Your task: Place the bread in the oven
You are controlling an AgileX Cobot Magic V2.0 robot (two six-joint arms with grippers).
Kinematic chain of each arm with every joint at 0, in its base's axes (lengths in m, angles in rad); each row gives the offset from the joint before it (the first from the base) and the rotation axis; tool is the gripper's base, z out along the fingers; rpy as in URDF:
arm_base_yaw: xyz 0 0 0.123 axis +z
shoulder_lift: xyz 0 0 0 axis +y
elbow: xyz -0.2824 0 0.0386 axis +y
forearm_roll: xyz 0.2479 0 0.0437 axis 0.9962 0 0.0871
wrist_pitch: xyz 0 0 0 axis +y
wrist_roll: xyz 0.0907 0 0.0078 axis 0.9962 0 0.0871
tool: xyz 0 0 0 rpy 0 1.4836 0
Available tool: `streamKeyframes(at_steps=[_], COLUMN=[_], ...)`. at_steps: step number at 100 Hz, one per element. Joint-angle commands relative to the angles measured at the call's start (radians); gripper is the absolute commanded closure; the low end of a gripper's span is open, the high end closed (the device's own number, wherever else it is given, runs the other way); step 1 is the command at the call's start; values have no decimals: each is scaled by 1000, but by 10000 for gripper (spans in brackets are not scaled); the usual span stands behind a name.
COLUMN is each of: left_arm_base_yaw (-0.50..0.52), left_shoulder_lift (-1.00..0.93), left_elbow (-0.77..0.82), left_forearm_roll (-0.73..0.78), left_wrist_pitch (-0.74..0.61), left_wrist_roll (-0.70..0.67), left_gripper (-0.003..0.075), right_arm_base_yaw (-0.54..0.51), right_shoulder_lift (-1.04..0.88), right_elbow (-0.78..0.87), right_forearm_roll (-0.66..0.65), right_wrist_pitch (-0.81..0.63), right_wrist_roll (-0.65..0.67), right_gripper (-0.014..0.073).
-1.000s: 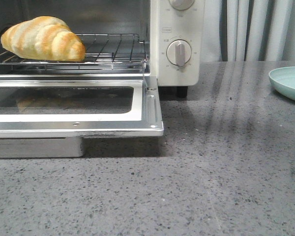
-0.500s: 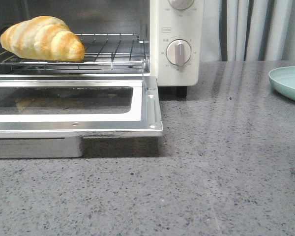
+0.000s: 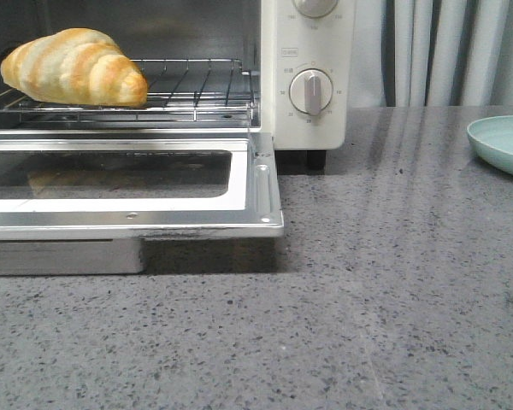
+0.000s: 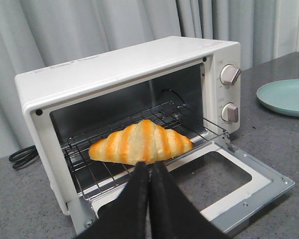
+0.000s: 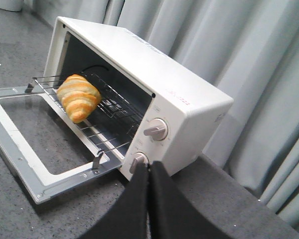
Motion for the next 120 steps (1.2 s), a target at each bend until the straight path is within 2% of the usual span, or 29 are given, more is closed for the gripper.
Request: streamKeyframes(at_steps=[1, 40, 66, 79, 88, 92, 100, 112, 120], left_arm_base_yaw=[1, 1, 3, 36, 103, 143, 218, 307, 338], left_shoulder_lift=[14, 14, -41, -148, -168, -163, -163, -168, -174], left_elbow=[-22, -1, 233, 359, 456, 488, 535, 615, 614], left_forearm_roll=[-16, -16, -37, -22, -16, -13, -15, -18, -18], left_wrist_pitch=[-84, -94, -172, -396, -560, -587, -564, -509, -337], left_wrist_roll=[-13, -13, -11, -11, -13, -13, -20, -123, -139], left_gripper=[741, 741, 741, 741, 741, 741, 741, 741, 741], right_arm_base_yaw=[-5, -5, -5, -5, -5, -5, -5, -5, -5], right_shoulder_lift=[-36, -65, -65, -65, -65, -65, -65, -65, -65], right_elbow=[0, 6, 6, 6, 6, 6, 6, 6, 6], right_forearm_roll=[-41, -41, -41, -41, -41, -41, -41, -41, -41], right_wrist_pitch=[-73, -70, -70, -70, -68, -68, -66, -66, -68], right_wrist_roll=[6, 6, 6, 6, 6, 6, 6, 6, 6], right_gripper=[663, 663, 663, 663, 663, 663, 663, 663, 663])
